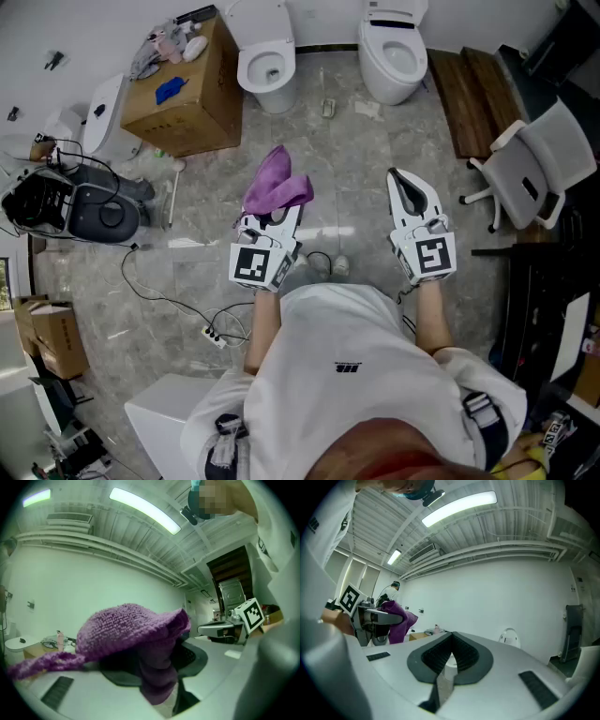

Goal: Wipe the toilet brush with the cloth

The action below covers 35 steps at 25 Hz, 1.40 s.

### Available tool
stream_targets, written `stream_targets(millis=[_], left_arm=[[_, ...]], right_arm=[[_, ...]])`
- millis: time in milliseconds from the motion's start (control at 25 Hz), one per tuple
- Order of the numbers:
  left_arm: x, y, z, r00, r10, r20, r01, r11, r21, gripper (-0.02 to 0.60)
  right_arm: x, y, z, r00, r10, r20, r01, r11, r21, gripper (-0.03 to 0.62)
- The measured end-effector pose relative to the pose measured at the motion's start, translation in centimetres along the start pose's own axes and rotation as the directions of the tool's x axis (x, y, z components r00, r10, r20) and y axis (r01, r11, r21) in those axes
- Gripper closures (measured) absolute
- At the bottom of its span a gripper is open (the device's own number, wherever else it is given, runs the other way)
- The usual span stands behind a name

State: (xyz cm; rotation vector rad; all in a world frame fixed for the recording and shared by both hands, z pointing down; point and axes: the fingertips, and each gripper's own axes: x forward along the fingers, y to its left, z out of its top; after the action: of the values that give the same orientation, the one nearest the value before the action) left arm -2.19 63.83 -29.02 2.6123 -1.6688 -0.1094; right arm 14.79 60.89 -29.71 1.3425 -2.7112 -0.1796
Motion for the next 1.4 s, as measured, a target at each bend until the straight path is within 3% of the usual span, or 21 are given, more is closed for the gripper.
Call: stream_targets(millis=[240,560,1000,1400], left_arm=[[2.5,-0.9,-0.5,1.000,0.004,-0.007,-0.004,1.000,-0.001,0.403],[5.9,0.5,-1.2,1.000,-0.004,-0.010,0.004,1.000,-0.003,0.403],[12.9,6.7,-3.1,1.000,-0.023,-0.018,0.022,0.999,-0.023,0.403],[20.4,15.7,-3.5,0.998,-0.056,-0.022,0.055,0.998,-0.044,0.403]], right_arm=[[0.2,-1.4,-0.2,0.999,0.003,0.035,-0.004,1.000,0.017,0.598],[3.7,-2.5,-1.9,1.000,0.019,0.005,-0.019,0.999,0.029,0.597],[12.4,-5.9,-4.1,0.999,0.014,-0.033,-0.013,1.000,0.011,0.597],[23.5,-8.1,-5.0,0.997,0.003,-0.075,-0.002,1.000,0.012,0.597]])
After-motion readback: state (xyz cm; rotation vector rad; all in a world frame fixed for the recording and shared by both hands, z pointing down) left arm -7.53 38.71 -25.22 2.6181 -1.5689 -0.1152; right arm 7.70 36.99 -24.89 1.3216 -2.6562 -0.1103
